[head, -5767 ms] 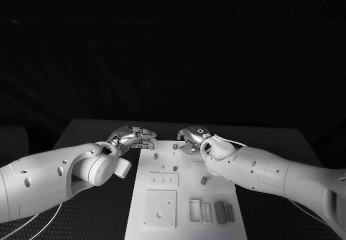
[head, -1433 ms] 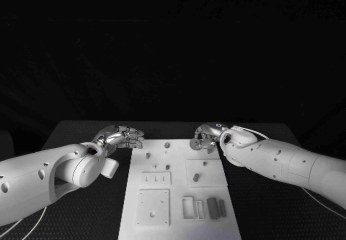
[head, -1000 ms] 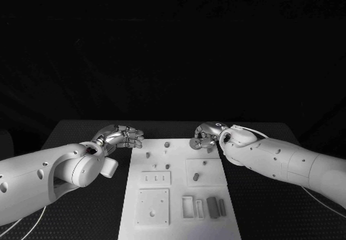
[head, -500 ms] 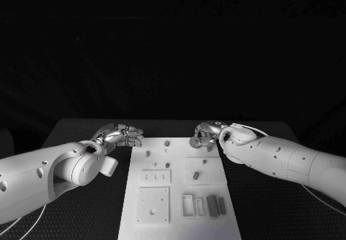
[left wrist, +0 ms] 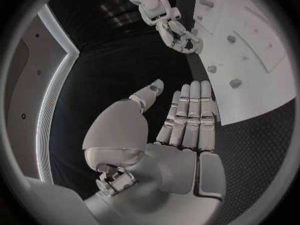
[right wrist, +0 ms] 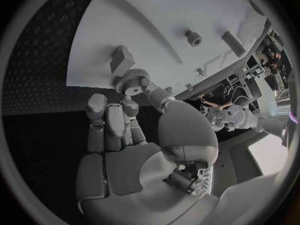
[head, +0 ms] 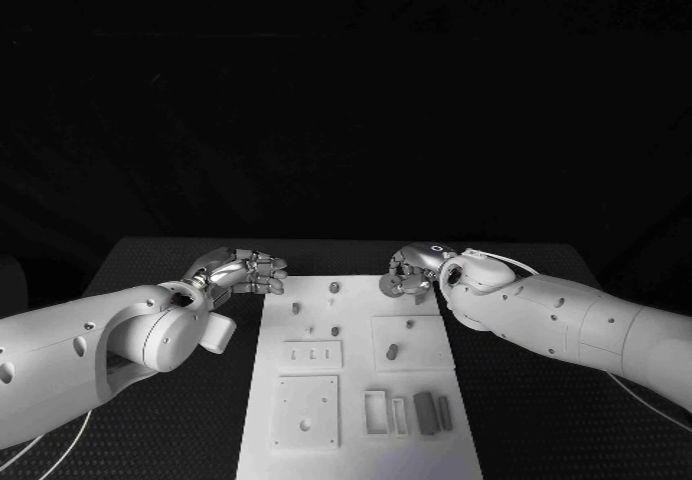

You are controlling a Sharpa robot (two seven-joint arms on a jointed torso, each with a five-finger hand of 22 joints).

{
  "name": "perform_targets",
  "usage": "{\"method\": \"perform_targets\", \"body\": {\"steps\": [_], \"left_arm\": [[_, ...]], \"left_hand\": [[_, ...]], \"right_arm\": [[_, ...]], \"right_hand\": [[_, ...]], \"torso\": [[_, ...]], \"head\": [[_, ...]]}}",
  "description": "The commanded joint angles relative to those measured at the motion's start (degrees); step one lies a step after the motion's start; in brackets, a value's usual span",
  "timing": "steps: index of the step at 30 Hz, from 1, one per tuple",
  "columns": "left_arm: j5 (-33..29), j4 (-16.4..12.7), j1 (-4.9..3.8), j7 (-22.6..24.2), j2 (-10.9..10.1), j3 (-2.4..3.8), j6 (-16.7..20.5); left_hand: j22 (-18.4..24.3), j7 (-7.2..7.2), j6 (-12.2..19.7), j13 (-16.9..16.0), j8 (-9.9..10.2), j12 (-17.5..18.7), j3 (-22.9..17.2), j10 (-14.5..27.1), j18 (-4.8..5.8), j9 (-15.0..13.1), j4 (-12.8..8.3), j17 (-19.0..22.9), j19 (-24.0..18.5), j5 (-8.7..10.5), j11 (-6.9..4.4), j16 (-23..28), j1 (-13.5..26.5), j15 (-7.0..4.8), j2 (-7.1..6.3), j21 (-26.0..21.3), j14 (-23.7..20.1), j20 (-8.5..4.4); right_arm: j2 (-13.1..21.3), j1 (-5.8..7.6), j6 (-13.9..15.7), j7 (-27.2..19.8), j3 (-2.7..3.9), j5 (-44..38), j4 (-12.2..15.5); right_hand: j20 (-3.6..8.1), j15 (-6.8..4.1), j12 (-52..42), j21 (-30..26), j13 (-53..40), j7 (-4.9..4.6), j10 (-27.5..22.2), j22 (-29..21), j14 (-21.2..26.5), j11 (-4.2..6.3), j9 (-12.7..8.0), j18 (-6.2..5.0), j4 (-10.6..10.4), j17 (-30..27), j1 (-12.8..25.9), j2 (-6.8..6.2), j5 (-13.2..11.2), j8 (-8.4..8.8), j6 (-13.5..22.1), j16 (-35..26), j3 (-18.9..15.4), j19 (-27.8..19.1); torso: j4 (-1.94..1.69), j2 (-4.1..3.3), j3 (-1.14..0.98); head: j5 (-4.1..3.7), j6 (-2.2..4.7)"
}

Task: Assemble the parts on the task board

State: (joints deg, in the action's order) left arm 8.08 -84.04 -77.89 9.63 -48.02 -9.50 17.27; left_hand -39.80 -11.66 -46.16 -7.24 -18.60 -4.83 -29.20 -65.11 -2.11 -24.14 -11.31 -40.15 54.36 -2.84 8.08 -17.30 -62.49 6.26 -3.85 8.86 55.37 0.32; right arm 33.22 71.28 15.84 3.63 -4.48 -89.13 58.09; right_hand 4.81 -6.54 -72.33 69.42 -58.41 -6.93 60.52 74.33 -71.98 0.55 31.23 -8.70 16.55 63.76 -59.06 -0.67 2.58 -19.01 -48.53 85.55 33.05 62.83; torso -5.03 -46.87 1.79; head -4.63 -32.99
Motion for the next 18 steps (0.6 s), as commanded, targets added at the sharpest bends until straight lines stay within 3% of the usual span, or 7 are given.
{"method": "perform_targets", "body": {"steps": [1,8,18], "left_arm": [[-0.15,-0.18,-0.08,0.39,-0.01,0.03,-0.73],[-0.15,-0.14,-0.08,0.42,-0.02,0.03,-0.63],[-0.15,-0.25,-0.08,0.45,-0.10,0.03,-0.55]], "left_hand": [[-0.10,0.18,0.40,-0.06,0.25,0.27,-0.12,0.24,-0.26,-0.09,-0.15,-0.05,-0.19,-0.30,0.27,0.20,0.45,0.26,0.05,-0.27,-0.08,0.40],[-0.11,0.20,0.40,-0.06,0.25,0.28,-0.14,0.24,-0.26,-0.09,-0.18,-0.06,-0.21,-0.30,0.27,0.23,0.45,0.27,0.02,-0.29,-0.10,0.41],[-0.13,0.21,0.40,-0.07,0.25,0.30,-0.18,0.22,-0.27,-0.10,-0.22,-0.09,-0.23,-0.30,0.27,0.28,0.44,0.28,-0.01,-0.32,-0.11,0.42]], "right_arm": [[0.09,-0.92,-3.45,1.82,-0.73,-2.68,0.72],[0.65,0.08,-2.05,2.52,-0.46,-3.41,2.75],[1.92,1.29,-0.02,3.43,0.04,-5.33,8.85]], "right_hand": [[0.24,-0.22,-0.21,0.35,-0.04,1.59,-0.06,0.06,-0.14,0.39,0.37,-6.30,0.12,0.03,-0.24,0.17,0.15,-0.51,-9.23,0.19,0.14,-0.16],[0.33,-0.34,-0.18,0.42,0.02,1.70,0.19,0.05,-0.36,0.51,0.44,-6.30,0.11,0.02,-0.38,0.05,0.15,-0.57,-9.42,0.20,0.09,0.00],[0.44,-0.47,-0.09,0.47,0.12,1.79,0.49,0.00,-0.62,0.61,0.49,-6.30,0.08,-0.05,-0.41,-0.10,0.15,-0.60,-9.57,0.16,0.01,0.22]], "torso": [[0.04,0.02,0.02],[0.01,0.03,0.00],[0.13,0.04,-0.05]], "head": [[0.04,0.16],[0.15,0.46],[0.25,0.85]]}}
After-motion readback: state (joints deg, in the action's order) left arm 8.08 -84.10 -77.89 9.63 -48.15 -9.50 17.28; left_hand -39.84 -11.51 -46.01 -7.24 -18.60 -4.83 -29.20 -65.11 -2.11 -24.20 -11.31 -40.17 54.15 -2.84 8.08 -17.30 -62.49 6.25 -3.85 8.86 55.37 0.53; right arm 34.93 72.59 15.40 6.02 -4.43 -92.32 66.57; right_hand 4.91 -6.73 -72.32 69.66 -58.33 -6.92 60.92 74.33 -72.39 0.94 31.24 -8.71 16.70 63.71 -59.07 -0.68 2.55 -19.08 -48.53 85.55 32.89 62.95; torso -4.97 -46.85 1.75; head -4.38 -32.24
